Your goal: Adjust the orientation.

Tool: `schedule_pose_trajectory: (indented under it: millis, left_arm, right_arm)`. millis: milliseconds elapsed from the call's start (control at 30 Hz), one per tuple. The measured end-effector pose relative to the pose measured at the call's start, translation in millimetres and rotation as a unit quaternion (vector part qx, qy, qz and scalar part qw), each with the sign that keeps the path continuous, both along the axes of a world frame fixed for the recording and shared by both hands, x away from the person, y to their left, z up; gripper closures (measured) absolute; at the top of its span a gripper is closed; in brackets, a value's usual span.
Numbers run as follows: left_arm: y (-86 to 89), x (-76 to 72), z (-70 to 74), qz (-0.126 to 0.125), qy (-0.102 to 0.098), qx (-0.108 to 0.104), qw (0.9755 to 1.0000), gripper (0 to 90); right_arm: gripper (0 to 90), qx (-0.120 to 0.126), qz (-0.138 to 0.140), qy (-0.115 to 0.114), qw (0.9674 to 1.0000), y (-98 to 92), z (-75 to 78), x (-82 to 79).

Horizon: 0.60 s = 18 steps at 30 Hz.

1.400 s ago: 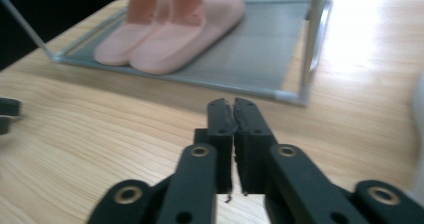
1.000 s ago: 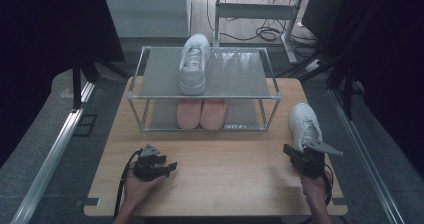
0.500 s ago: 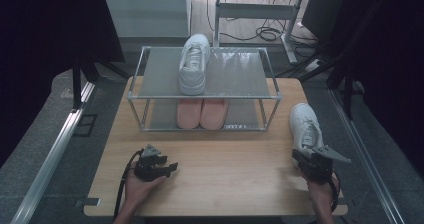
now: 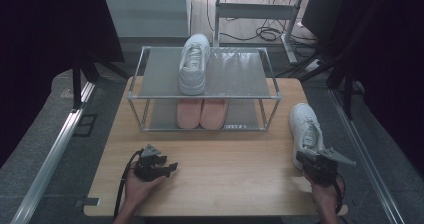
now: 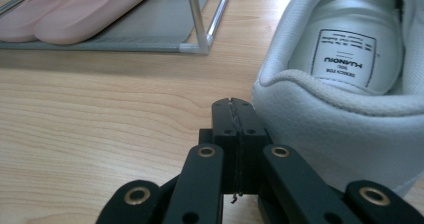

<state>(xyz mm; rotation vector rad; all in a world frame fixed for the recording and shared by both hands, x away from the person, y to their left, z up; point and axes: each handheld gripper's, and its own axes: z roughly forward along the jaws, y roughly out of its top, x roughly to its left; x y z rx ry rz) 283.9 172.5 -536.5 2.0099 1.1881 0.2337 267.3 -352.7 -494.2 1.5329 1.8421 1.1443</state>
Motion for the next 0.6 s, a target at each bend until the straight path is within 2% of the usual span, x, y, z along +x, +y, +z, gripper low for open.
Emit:
schedule_pose_trajectory:
  millis: [600]
  left_arm:
    - [0.1,0.0,-0.6,0.004,0.003,-0.002,1.0000,44.2]
  right_arm:
    - [89.6,0.019,-0.026,-0.005,0.9995,-31.5,-0.5,-12.4]
